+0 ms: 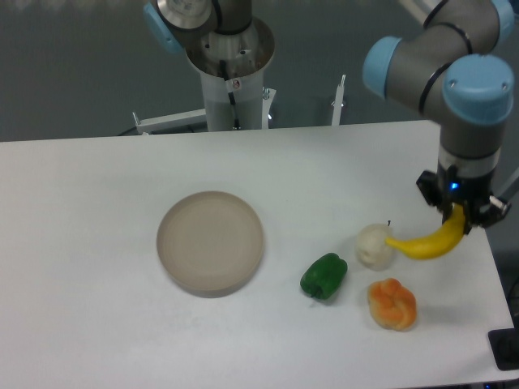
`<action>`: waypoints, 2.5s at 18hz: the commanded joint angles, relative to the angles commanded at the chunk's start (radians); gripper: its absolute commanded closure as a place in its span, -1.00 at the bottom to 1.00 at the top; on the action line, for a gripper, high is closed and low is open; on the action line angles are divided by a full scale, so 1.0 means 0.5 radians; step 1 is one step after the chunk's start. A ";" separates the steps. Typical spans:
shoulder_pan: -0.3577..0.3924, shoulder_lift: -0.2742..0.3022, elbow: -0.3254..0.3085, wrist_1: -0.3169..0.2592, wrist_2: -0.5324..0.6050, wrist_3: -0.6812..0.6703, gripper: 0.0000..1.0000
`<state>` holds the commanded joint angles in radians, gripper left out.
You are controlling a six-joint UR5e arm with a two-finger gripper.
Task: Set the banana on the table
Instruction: 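Lift the banana up and carry it past the white fruit, then lower the held banana onto the table beside the white fruit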
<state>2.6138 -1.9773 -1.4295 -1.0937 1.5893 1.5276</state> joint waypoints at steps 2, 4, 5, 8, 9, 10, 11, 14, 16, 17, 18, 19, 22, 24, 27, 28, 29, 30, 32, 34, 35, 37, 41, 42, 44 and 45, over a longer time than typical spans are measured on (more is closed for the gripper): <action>0.052 0.000 -0.058 0.012 -0.012 0.071 0.47; 0.083 -0.009 -0.080 0.031 -0.012 0.108 0.47; 0.098 -0.021 -0.092 0.037 -0.012 0.093 0.47; 0.117 -0.104 -0.092 0.125 -0.016 -0.020 0.47; 0.120 -0.135 -0.092 0.150 -0.013 -0.097 0.47; 0.120 -0.165 -0.089 0.169 -0.009 -0.161 0.47; 0.120 -0.196 -0.083 0.190 -0.009 -0.208 0.47; 0.120 -0.282 -0.037 0.206 -0.009 -0.394 0.47; 0.120 -0.331 -0.028 0.221 -0.009 -0.502 0.48; 0.117 -0.356 -0.028 0.251 -0.009 -0.551 0.48; 0.114 -0.374 -0.019 0.279 -0.009 -0.597 0.48; 0.114 -0.396 -0.010 0.288 -0.009 -0.631 0.48; 0.102 -0.445 0.000 0.291 -0.009 -0.696 0.48; 0.101 -0.469 0.015 0.291 -0.009 -0.708 0.48; 0.101 -0.540 0.064 0.295 -0.009 -0.760 0.48; 0.098 -0.561 0.073 0.295 -0.009 -0.760 0.48; 0.095 -0.571 0.092 0.291 -0.009 -0.769 0.48; 0.092 -0.577 0.095 0.291 -0.009 -0.803 0.48; 0.086 -0.604 0.092 0.294 -0.009 -0.874 0.48; 0.080 -0.614 0.101 0.291 -0.009 -0.907 0.48; 0.080 -0.614 0.095 0.294 -0.009 -0.926 0.48; 0.080 -0.617 0.083 0.295 -0.009 -0.926 0.48; 0.080 -0.617 0.076 0.295 -0.009 -0.926 0.48; 0.080 -0.614 0.079 0.295 -0.009 -0.926 0.47; 0.080 -0.617 0.083 0.295 -0.009 -0.926 0.46; 0.080 -0.614 0.092 0.295 -0.009 -0.923 0.42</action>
<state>2.6538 -2.2841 -1.3837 -0.9465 1.5846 1.0661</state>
